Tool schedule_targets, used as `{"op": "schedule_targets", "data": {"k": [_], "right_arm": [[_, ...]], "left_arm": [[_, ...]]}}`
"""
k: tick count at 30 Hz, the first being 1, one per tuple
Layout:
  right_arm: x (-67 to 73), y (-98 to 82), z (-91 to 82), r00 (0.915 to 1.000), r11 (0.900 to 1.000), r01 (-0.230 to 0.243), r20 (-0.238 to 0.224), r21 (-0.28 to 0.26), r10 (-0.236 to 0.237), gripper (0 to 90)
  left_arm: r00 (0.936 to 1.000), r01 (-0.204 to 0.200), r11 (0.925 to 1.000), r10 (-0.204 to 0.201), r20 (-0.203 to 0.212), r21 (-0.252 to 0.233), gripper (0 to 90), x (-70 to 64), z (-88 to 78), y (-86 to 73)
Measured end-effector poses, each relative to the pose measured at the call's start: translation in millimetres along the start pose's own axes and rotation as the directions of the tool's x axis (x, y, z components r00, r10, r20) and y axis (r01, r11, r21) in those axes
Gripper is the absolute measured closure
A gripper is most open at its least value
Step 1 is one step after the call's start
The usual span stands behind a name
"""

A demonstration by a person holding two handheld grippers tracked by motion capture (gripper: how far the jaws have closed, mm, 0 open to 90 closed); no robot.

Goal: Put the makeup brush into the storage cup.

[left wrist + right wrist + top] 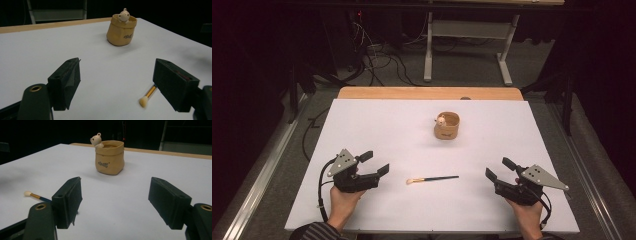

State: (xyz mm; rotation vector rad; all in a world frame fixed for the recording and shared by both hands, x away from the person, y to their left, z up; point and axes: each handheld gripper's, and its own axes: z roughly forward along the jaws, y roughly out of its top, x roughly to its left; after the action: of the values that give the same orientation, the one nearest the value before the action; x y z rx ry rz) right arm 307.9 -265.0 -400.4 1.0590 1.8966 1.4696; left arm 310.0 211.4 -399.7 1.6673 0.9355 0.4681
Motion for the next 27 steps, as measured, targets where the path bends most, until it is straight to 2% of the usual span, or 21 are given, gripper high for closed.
{"op": "schedule_targets", "data": {"k": [27], "right_arm": [[0.8, -0.1, 1.0, 1.0000, 1.000, -0.002, -0.005, 0.009, 0.002, 29.0]], "left_arm": [[1.0000, -0.003, 1.0000, 0.003, -0.007, 0.005, 22.5, -0.9, 0.1, -0.1]]}}
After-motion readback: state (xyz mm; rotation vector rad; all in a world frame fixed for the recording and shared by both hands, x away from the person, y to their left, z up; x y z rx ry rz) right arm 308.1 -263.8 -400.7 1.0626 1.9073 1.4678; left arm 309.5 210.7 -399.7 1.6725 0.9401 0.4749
